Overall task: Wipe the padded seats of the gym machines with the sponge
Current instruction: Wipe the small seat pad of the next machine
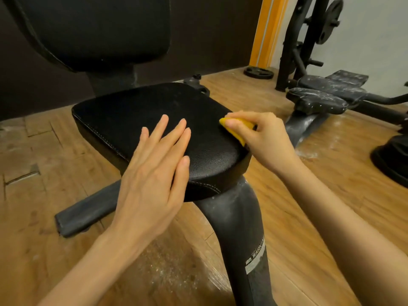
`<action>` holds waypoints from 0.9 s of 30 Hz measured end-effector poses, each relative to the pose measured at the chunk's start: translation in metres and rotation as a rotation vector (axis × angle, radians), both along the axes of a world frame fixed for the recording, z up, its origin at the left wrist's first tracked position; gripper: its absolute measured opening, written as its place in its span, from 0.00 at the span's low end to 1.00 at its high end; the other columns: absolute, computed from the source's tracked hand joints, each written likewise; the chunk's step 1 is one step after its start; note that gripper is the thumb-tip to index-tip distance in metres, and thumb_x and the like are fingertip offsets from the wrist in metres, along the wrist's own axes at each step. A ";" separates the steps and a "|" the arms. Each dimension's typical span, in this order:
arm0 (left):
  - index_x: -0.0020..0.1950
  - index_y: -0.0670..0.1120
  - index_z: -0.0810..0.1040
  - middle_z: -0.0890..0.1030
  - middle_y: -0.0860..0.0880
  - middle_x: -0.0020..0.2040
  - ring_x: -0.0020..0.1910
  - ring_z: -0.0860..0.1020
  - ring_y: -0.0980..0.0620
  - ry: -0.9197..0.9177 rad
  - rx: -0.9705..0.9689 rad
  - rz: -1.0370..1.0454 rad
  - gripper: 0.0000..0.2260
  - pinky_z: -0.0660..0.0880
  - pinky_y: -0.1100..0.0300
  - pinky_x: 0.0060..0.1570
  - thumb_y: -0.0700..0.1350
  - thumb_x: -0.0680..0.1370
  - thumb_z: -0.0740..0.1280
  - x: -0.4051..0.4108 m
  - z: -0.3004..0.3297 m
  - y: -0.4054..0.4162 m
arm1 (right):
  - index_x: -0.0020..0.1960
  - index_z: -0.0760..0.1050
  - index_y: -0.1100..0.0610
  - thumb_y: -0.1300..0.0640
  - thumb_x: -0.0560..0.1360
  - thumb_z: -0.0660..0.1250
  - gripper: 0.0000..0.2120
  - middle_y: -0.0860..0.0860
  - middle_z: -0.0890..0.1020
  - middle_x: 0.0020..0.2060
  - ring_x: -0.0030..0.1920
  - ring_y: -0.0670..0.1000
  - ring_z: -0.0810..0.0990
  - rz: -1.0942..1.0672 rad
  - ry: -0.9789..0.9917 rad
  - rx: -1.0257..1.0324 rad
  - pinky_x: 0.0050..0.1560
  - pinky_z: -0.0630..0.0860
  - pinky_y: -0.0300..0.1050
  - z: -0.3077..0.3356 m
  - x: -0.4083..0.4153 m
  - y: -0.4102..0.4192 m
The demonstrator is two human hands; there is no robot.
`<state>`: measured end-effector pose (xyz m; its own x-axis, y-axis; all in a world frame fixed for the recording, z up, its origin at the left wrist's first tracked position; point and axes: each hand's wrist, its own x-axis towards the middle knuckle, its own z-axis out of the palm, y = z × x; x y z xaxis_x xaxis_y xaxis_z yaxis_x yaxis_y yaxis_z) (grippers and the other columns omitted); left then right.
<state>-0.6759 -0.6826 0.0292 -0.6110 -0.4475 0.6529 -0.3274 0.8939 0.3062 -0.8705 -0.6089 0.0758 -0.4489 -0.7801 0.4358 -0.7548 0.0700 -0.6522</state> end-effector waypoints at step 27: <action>0.73 0.48 0.70 0.71 0.55 0.71 0.76 0.61 0.58 -0.095 -0.008 0.079 0.20 0.53 0.56 0.77 0.48 0.84 0.48 -0.001 0.000 0.007 | 0.73 0.67 0.52 0.60 0.82 0.59 0.20 0.44 0.70 0.71 0.71 0.38 0.66 -0.286 -0.786 -0.769 0.59 0.68 0.25 -0.071 0.071 0.009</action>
<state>-0.6765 -0.6753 0.0288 -0.6338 -0.4915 0.5973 -0.4240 0.8666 0.2631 -0.8000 -0.6002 0.0051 -0.9282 -0.2522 0.2736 -0.1380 -0.4495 -0.8826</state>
